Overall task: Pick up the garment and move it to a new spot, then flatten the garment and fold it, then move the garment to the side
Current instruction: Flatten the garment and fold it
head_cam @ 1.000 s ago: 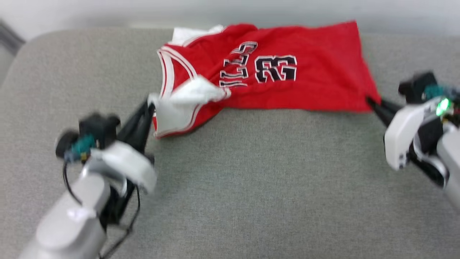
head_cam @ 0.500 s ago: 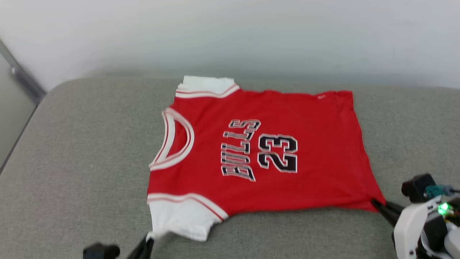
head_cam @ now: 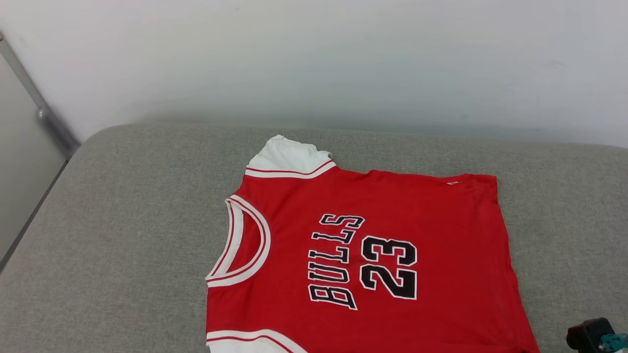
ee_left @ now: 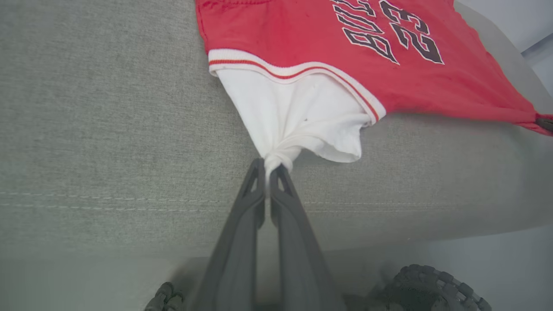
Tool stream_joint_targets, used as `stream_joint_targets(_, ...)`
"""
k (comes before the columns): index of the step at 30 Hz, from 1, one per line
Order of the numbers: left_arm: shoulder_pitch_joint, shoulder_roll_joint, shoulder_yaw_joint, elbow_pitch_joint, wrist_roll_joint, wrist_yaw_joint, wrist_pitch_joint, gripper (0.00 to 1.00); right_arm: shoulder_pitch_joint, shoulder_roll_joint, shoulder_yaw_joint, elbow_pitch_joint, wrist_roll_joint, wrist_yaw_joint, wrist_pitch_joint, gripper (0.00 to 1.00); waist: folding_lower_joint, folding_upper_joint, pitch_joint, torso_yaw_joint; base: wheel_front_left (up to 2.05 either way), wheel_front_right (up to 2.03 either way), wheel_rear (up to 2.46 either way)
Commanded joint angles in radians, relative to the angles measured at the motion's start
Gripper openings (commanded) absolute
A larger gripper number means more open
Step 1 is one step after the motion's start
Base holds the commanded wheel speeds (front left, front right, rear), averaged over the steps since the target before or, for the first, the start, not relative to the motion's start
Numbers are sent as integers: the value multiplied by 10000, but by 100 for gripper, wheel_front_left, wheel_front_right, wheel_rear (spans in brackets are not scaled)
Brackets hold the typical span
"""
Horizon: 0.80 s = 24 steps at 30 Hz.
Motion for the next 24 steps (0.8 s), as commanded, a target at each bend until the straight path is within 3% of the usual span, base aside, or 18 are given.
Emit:
stream_joint_targets(1,65,66,22,-18,21,53,-61,0,150,101,-169,-117,-73,-7,60,0,2,0,7,-5,0,0,0)
stream_joint_targets(8,-945,218,62,195,595,-222,-124,0,555,511,-1253,-923,-574,-7,735,0,2,0,119,24,0,0,0)
stream_joint_targets(15,-3007,349,140,588,1297,-806,264,0,-126,686,-2010,-1654,-842,-7,1298,0,2,0,589,-52,0,0,0)
stream_joint_targets(24,-5726,94,413,1737,1715,-1581,557,0,-1427,626,-2333,-2038,-747,-7,2014,0,2,0,1638,-303,0,0,0)
